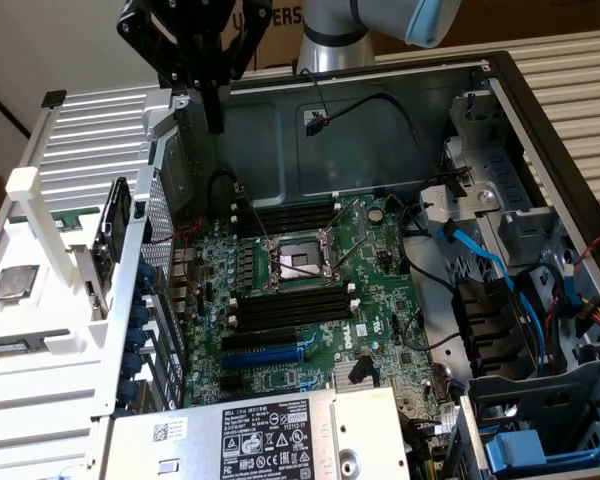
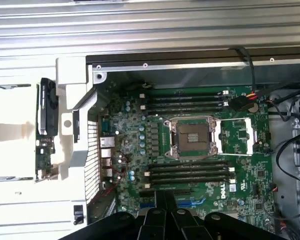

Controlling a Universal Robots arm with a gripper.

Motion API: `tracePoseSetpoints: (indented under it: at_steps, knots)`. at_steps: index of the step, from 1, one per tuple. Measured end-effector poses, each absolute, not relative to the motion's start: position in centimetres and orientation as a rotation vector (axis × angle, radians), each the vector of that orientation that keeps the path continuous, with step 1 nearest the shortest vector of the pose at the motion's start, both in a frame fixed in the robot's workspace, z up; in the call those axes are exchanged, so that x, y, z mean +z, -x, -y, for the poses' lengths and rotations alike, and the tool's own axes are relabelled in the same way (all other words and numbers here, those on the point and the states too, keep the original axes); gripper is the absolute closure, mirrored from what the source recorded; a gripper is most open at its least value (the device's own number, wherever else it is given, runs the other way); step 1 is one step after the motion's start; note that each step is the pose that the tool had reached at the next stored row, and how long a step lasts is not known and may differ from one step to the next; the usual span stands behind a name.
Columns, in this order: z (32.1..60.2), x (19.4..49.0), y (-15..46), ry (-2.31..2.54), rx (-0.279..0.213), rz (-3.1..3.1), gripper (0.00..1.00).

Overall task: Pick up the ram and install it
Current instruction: 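Reach for the ram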

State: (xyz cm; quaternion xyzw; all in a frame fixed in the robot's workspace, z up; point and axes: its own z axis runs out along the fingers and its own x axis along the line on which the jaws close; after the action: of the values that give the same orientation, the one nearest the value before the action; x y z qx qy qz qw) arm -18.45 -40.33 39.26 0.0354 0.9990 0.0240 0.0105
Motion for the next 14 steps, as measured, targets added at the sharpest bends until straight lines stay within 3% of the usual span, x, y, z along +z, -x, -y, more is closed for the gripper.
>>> tracePoseSetpoints:
  at_steps: [14]
  knots:
    - [40.8,39.3,26.7,-0.11,0.075,-3.118,0.9]
